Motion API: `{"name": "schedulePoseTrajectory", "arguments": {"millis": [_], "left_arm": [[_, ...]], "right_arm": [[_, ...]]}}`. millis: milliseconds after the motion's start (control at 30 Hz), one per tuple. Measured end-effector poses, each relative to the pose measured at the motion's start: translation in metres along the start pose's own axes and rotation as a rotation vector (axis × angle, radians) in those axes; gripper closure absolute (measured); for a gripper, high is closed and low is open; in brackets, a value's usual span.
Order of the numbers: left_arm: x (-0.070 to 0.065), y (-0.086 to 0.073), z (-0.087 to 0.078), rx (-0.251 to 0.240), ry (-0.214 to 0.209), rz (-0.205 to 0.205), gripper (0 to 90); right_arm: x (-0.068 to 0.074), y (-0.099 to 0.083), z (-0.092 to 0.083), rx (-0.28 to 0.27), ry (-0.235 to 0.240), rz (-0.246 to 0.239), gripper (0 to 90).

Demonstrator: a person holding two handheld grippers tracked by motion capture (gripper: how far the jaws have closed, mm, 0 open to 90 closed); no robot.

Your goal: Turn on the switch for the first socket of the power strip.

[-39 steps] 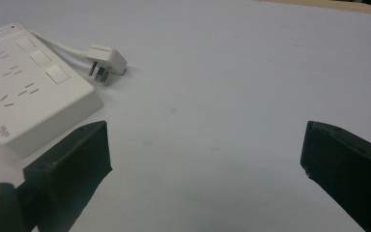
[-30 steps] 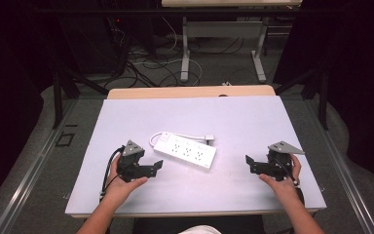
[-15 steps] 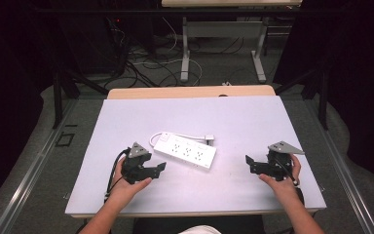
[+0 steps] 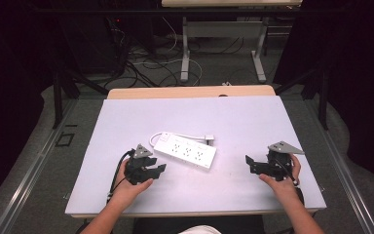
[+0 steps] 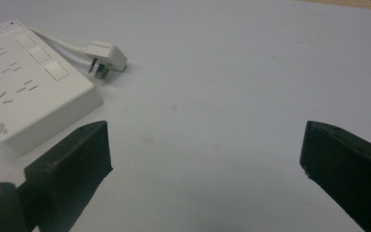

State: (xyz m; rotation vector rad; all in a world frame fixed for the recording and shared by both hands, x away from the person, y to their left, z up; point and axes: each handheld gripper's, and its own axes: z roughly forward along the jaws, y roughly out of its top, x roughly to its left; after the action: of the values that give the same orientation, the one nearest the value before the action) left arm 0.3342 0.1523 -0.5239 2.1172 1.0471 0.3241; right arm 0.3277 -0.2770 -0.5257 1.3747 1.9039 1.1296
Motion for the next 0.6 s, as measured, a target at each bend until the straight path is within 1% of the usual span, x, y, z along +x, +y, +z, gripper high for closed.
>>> {"name": "schedulePoseTrajectory", "arguments": {"millis": [33, 100, 167, 233, 267, 300, 333, 367, 400, 433, 500, 533, 567, 600], "left_arm": [[0.0, 0.0, 0.0, 0.006, 0.0, 0.003, 57.0], [0.001, 0.001, 0.0, 0.009, 0.003, 0.001, 58.1], [0.001, 0.002, 0.001, 0.011, 0.003, -0.004, 61.4], [0.002, 0.002, 0.001, 0.019, 0.008, -0.006, 63.8], [0.002, 0.003, 0.002, 0.024, 0.006, -0.011, 66.9], [0.002, 0.003, 0.002, 0.026, 0.007, -0.013, 66.9], [0.002, 0.004, 0.002, 0.028, 0.009, -0.005, 67.8], [0.001, 0.005, 0.002, 0.032, 0.015, -0.012, 68.0], [0.002, 0.006, 0.003, 0.026, 0.014, -0.011, 68.0], [0.002, 0.007, 0.003, 0.022, 0.02, -0.017, 68.1], [0.002, 0.01, 0.003, 0.023, 0.009, -0.029, 70.8], [0.001, 0.011, 0.004, 0.022, 0.015, -0.037, 70.8], [0.002, 0.012, 0.004, 0.02, 0.016, -0.035, 71.1], [0.001, 0.014, 0.004, 0.021, 0.02, -0.047, 71.1]], "right_arm": [[0.0, 0.0, 0.0, 0.001, 0.001, -0.003, 3.3], [0.0, 0.0, 0.0, -0.003, -0.005, -0.002, 3.3], [0.0, -0.001, 0.001, -0.01, -0.01, 0.001, 3.3], [0.0, 0.0, 0.001, -0.003, -0.005, 0.0, 3.3], [0.0, 0.0, 0.001, -0.003, -0.006, 0.003, 3.3], [0.0, 0.0, 0.001, -0.003, -0.006, 0.003, 3.3], [0.0, -0.001, 0.001, -0.004, -0.006, 0.002, 3.3], [0.0, -0.001, 0.001, -0.003, -0.006, 0.003, 3.4], [0.0, -0.001, 0.001, -0.003, -0.006, 0.003, 3.4], [0.0, -0.001, 0.001, -0.003, -0.006, 0.001, 3.3], [0.0, -0.001, 0.0, -0.001, 0.0, 0.002, 3.4], [0.0, -0.001, 0.0, -0.001, 0.0, 0.002, 3.4], [0.0, -0.001, 0.0, 0.003, -0.004, 0.004, 3.4], [0.0, -0.001, 0.0, 0.003, -0.004, 0.004, 3.4]]}}
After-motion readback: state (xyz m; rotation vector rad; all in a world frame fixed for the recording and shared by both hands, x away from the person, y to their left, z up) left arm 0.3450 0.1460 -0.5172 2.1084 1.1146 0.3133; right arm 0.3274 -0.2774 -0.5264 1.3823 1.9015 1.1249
